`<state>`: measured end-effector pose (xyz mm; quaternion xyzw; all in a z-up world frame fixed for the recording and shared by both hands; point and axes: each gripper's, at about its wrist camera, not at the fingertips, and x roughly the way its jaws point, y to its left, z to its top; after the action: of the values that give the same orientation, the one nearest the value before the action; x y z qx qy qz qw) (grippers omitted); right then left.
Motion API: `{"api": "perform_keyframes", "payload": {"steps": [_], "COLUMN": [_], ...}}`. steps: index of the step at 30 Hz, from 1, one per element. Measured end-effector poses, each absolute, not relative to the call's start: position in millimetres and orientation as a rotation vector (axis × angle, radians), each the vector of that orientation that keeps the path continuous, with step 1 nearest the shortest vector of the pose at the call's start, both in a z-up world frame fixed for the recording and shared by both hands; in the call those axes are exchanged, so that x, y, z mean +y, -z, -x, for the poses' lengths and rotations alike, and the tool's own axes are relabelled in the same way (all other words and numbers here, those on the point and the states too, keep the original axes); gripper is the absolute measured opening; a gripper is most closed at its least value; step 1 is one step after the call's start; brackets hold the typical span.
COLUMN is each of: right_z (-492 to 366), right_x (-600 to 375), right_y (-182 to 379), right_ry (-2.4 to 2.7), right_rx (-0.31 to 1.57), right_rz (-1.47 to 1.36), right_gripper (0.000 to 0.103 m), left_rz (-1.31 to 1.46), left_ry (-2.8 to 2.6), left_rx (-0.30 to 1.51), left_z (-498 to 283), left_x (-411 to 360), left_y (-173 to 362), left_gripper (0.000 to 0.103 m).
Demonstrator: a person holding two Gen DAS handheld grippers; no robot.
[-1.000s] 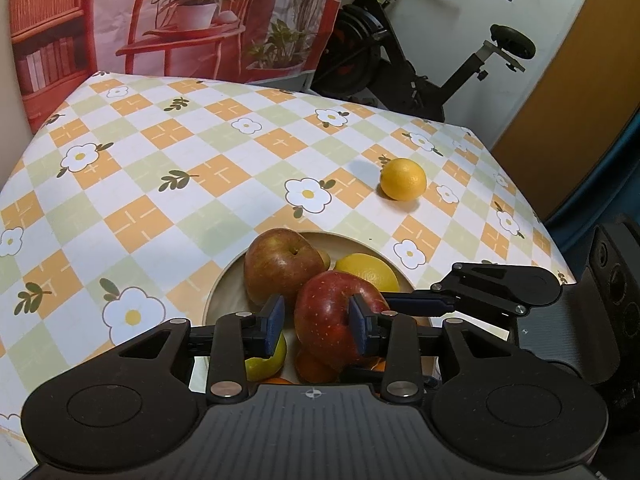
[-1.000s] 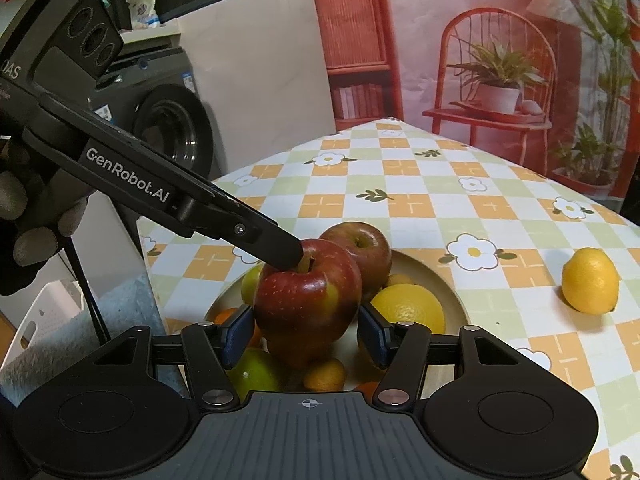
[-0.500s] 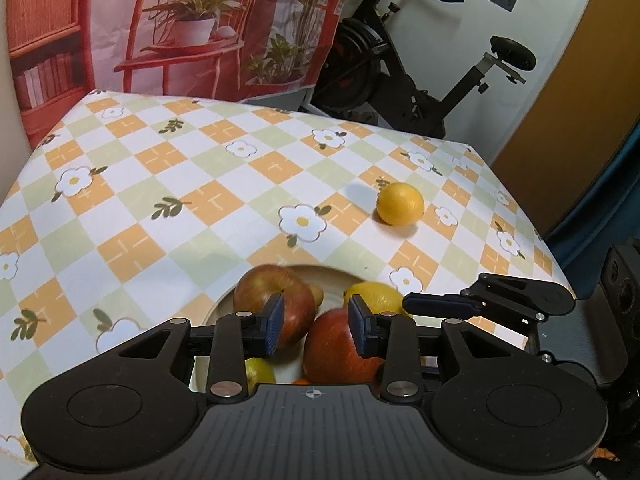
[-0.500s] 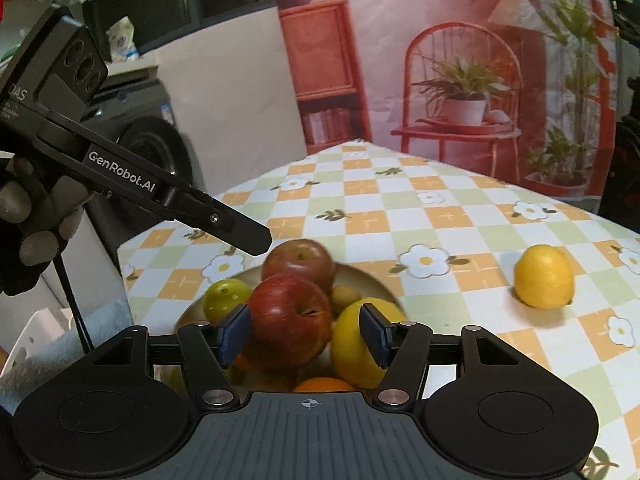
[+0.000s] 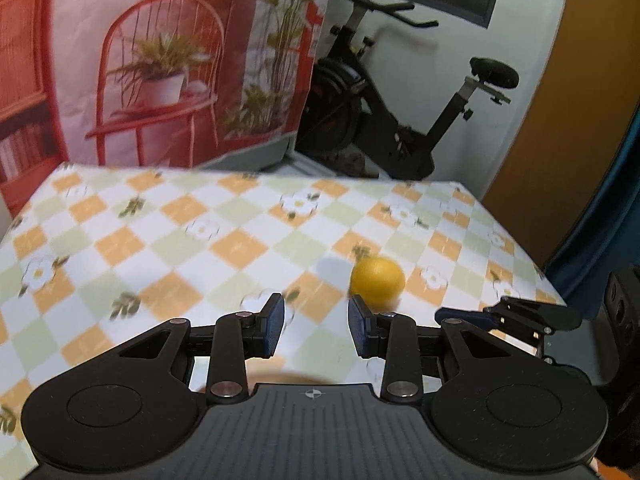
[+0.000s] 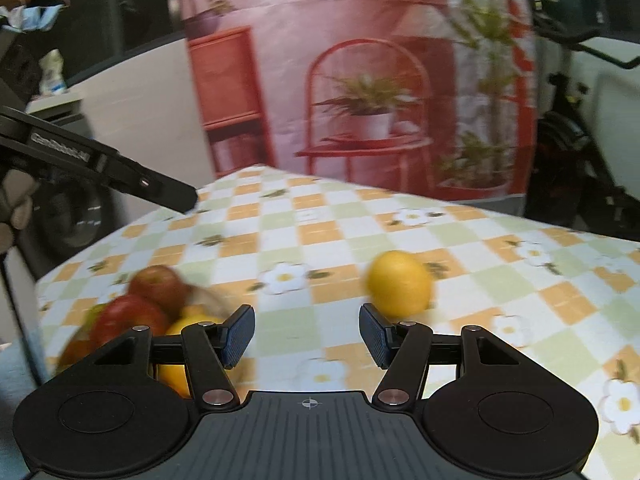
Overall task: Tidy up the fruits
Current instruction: 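Move both tools onto the yellow lemon on the tablecloth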
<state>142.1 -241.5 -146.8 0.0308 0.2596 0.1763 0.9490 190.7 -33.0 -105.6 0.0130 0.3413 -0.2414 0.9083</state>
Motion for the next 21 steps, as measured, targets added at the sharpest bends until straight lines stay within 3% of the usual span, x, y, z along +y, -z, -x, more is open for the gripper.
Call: {"api": "perform_keyframes", "payload": {"steps": [11,21], "right_z": [-176.7,-207.5], "right_x": [-279.6,-269.0], "right_y": [176.3,192.1], "right_ry": [-0.222,-0.253], "right_rx": [0.523,0.529], "right_rz": [-0.056,-0.026], "right_gripper": [0.055,0.055], "left_rz": [-0.023,0.001], "left_ry": [0.513,0.503], "left_rx": [0.661,0.726], "left_z": [-224.6,-262.0], "left_x": [-81.3,-104.3], "left_y": [113.6,139.5], "left_gripper": [0.038,0.038]}}
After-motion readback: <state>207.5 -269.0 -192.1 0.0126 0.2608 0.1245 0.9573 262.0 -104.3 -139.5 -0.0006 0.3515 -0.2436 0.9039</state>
